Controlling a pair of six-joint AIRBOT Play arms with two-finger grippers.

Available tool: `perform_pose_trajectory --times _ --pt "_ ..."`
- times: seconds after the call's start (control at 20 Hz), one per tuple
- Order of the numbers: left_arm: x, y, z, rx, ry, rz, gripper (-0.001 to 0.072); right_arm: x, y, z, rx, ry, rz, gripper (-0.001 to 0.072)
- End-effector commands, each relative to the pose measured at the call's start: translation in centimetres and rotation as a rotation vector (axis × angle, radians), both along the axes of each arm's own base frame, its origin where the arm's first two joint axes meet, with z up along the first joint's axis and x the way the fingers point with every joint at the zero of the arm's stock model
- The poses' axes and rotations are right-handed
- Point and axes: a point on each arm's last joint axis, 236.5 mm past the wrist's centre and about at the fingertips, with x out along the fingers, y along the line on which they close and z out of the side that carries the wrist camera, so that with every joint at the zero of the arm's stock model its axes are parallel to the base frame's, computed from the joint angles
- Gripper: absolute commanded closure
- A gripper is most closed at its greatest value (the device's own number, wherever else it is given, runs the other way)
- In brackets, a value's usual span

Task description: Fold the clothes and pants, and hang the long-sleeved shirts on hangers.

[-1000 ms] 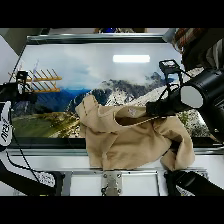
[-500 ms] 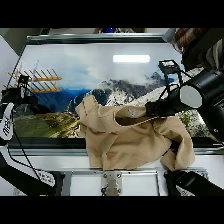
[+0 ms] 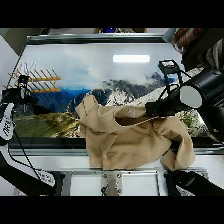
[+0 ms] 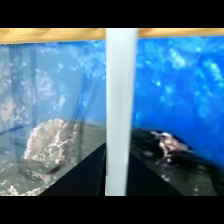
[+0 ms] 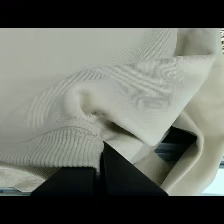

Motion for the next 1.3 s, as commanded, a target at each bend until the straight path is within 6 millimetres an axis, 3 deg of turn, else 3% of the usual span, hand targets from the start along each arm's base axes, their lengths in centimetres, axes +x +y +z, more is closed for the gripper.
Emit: perform_pose_trajectory --times 0.0,0.15,0.25,0.45,0.6,0.8,1.0,1.15,1.25 --pt "-0.5 -0.1 -0.3 -0.006 0.024 0.008 0.069 0.0 0.0 0.0 -0.001 0.001 0.0 0.0687" --pt "-0.9 -0.2 0.1 -0.007 0.037 0.015 0.0691 0.0 0.0 0.0 -0.001 0.001 0.0 0.0686" --pt "-1.0 -0.1 1.5 0.001 0.025 0.021 0.0691 0.0 0.0 0.0 -0.001 0.0 0.0 0.0686" --pt "-1.0 -0.3 6.7 0.031 -0.039 0.027 0.0692 0.0 0.0 0.0 -0.001 0.001 0.0 0.0687" --pt "-0.9 -1.8 11.0 0.053 -0.089 0.009 0.0691 0.0 0.0 0.0 -0.001 0.001 0.0 0.0687" --pt "-0.1 -5.1 16.1 0.076 -0.166 -0.049 0.0691 0.0 0.0 0.0 -0.001 0.001 0.0 0.0686" --pt "-0.7 -9.5 20.1 0.075 -0.194 -0.114 0.0691 0.0 0.0 0.0 -0.001 0.001 0.0 0.0686" --pt "-2.0 -14.0 21.2 0.002 -0.159 -0.22 0.0691 0.0 0.0 0.0 -0.001 0.001 0.0 0.0687" --pt "-3.6 -18.4 21.0 -0.097 -0.087 -0.413 0.0691 0.0 0.0 0.0 -0.001 0.001 0.0 0.0687"
